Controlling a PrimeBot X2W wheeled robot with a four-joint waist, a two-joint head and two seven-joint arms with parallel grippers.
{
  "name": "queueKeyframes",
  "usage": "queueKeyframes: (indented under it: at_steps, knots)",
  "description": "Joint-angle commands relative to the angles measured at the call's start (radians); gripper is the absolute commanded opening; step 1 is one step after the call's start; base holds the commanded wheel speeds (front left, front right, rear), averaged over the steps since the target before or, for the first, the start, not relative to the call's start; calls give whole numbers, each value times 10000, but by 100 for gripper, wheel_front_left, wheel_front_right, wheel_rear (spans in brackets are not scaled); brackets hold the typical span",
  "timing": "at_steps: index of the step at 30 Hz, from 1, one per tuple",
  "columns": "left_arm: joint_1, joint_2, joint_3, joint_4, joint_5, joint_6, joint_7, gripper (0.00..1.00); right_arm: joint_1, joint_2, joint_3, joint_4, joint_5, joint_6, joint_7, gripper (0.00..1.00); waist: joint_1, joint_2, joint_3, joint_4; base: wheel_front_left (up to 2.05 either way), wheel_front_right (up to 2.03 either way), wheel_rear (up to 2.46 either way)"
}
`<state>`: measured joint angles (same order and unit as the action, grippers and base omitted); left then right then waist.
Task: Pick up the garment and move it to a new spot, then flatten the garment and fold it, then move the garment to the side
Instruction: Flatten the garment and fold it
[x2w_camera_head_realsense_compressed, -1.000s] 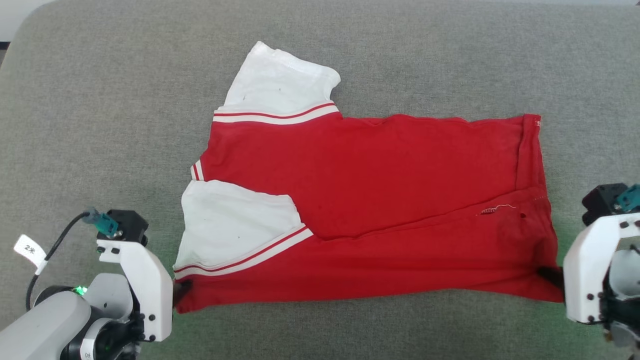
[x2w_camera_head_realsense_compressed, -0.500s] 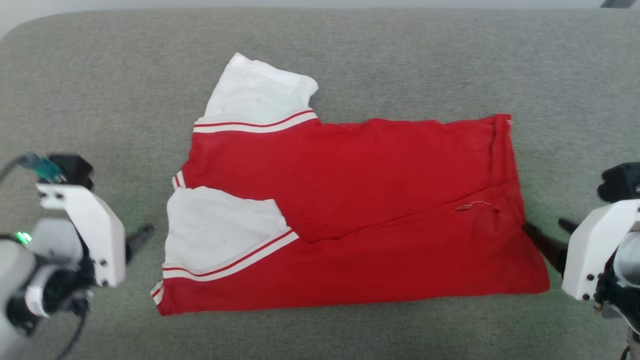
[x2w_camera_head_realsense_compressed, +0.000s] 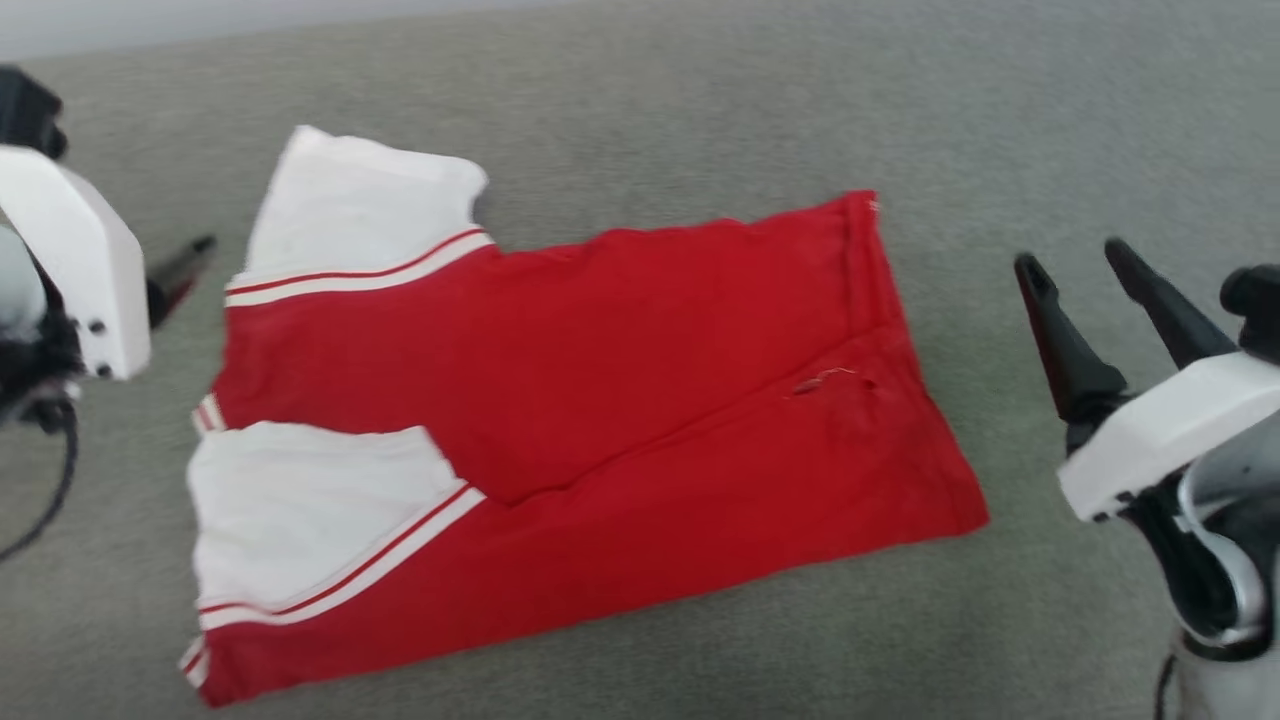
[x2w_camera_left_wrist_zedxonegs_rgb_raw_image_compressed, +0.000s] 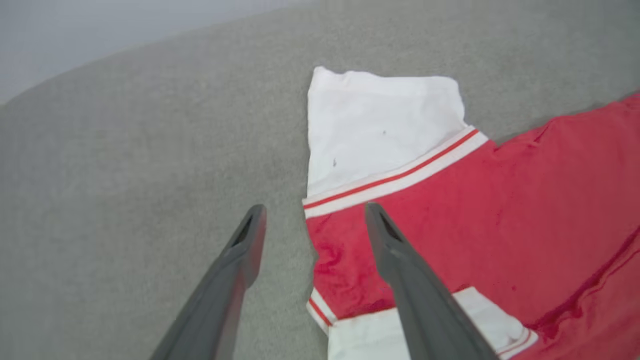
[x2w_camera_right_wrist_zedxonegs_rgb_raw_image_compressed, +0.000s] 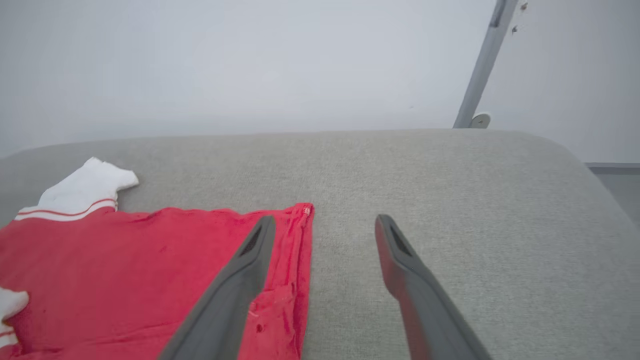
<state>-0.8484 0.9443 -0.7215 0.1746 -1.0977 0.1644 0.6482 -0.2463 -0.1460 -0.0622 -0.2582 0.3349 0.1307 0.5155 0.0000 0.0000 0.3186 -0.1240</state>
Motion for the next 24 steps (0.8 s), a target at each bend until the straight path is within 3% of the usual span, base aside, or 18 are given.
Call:
queueKeyframes:
  at_steps: [1, 6, 11, 20, 22, 23, 24]
  knots:
    - [-301, -45, -9, 286, 191, -162, 50, 100, -151, 108, 122, -16, -121, 0, -401, 100, 0, 0, 284, -468, 0, 0, 0]
    - [-1390, -340, -40, 1617, 468, -779, 175, 100, -321, 597, 549, 252, -401, 0, -1726, 100, 0, 0, 762, -1185, 0, 0, 0]
    - [-2269, -583, -192, 2908, 859, -1352, 304, 100, -416, 824, 947, 604, -336, 0, -2294, 100, 0, 0, 1263, -1721, 0, 0, 0]
    - [-3240, -1186, -582, 5328, 1197, -1730, 774, 100, -756, 939, 1552, 939, -53, 0, -1921, 100, 0, 0, 1924, -2119, 0, 0, 0]
    - [-3260, -1479, -700, 6165, 1150, -1627, 1092, 97, -991, 944, 1750, 1028, -58, 0, -1587, 100, 0, 0, 2066, -2126, 0, 0, 0]
    - [-3290, -1583, -738, 6370, 1120, -1683, 1192, 31, -1105, 944, 1795, 1081, -65, 0, -1449, 100, 0, 0, 2102, -2113, 0, 0, 0]
    - [-3319, -1697, -714, 6576, 1035, -1620, 1260, 0, -1245, 943, 1818, 1138, -20, 0, -1292, 100, 0, 0, 2140, -2085, 0, 0, 0]
